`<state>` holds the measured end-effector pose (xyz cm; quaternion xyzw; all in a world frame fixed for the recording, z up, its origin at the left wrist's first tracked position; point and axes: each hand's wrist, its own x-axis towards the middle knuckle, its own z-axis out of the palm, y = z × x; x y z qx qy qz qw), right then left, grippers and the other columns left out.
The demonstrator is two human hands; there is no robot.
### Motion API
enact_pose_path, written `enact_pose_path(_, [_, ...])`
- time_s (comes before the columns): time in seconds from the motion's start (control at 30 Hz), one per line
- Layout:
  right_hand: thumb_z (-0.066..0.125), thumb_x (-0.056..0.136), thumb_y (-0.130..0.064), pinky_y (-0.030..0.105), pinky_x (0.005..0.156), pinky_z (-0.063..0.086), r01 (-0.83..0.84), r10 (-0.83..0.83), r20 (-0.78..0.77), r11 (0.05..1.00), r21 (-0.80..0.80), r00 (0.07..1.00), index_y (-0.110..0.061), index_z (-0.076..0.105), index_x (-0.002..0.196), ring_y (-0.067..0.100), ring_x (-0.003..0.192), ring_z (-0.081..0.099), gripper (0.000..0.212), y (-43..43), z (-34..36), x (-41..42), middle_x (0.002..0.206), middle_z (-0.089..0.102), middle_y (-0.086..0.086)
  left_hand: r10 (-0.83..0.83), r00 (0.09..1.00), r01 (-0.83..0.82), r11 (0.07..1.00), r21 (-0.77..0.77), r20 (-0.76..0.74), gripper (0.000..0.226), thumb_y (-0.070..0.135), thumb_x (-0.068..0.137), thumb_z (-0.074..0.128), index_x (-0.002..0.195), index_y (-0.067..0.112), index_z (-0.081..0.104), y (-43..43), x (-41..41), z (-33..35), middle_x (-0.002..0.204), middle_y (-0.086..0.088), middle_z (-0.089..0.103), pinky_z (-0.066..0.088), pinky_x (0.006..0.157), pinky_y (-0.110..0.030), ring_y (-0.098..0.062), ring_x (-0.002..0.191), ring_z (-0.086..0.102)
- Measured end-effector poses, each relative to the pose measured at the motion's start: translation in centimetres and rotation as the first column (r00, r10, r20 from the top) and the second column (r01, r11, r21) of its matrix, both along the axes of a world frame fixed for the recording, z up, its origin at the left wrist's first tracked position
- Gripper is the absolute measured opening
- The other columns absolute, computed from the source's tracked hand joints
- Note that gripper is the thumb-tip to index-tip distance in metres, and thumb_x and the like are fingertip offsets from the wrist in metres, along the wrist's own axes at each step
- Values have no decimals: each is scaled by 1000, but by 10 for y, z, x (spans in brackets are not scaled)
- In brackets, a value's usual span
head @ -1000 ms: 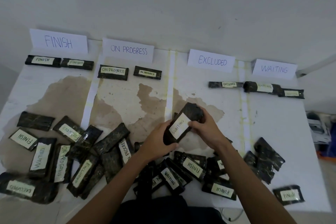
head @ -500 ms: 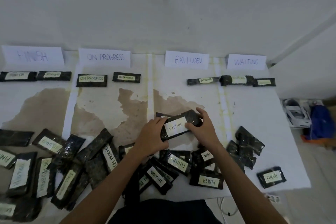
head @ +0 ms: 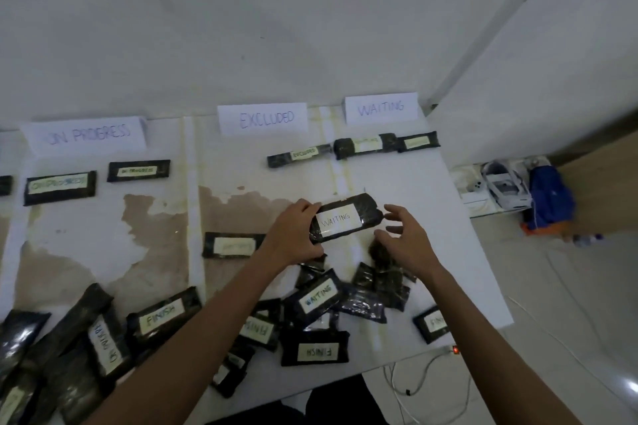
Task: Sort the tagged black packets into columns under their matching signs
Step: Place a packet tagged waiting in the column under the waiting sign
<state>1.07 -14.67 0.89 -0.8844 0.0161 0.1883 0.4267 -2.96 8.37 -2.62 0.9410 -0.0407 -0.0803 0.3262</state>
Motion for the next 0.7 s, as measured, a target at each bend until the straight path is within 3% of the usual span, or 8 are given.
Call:
enact_pose_path(0.27, [64,84,-11,24,90,43,-93,97,65,994,-62,993,-15,41,136,14,108,50,58,-72,-27,54,133,49,6,-34,999,34,999,16,-6,81,21,66,71,137,4,37,-77,79,-19,125,-13,47,46,88,-36,-27,106,47])
enact_pose_path(0.6, [64,86,-18,36,91,50,-14,23,92,996,-92,996,-17,31,145,20,110,54,67,-137,-59,143,143,39,7,-40,998,39,999,36,46,77,17,71,70,137,1,35,-156,180,-46,132,-17,44,42,97,-40,-30,114,43])
enact_pose_path(0.7, [64,87,-18,33,89,51,4,5,105,997,-83,994,-17,32,144,18,107,55,66,-152,-65,161,142,41,6,-57,995,55,998,32,77,76,14,70,71,136,0,36,-170,197,-52,131,-19,45,40,100,-41,-32,116,43])
